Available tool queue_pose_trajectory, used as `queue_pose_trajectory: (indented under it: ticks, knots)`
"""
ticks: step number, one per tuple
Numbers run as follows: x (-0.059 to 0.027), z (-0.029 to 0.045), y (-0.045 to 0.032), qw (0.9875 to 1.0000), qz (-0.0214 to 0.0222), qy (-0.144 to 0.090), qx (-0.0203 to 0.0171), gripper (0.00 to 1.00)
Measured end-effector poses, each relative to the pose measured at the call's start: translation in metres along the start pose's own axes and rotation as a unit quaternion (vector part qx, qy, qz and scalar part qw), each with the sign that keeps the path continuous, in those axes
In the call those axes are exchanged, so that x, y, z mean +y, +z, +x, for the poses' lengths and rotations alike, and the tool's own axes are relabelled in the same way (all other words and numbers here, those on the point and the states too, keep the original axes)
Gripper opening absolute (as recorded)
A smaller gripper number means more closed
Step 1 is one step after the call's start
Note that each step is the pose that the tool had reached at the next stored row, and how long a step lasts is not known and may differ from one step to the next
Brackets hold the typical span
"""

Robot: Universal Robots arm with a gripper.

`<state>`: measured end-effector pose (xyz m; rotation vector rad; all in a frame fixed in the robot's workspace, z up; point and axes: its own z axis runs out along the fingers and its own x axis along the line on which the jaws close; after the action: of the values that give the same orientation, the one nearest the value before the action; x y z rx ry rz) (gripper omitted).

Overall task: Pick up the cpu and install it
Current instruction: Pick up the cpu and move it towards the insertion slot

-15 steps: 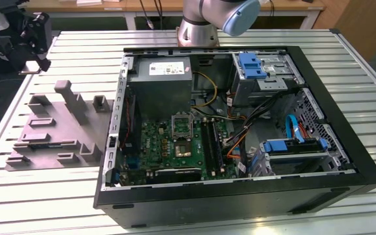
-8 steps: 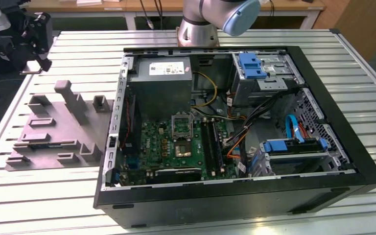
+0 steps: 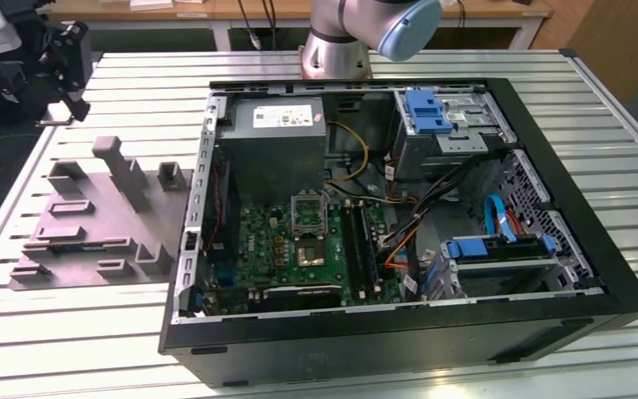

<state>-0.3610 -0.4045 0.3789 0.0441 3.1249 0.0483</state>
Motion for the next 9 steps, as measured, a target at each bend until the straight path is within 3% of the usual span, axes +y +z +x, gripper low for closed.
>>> queue_pose_trajectory:
  ticks: [9]
  knots:
    - [0.0001,-0.0047,0.0001,1.0,0.0,0.0,0.0,0.47]
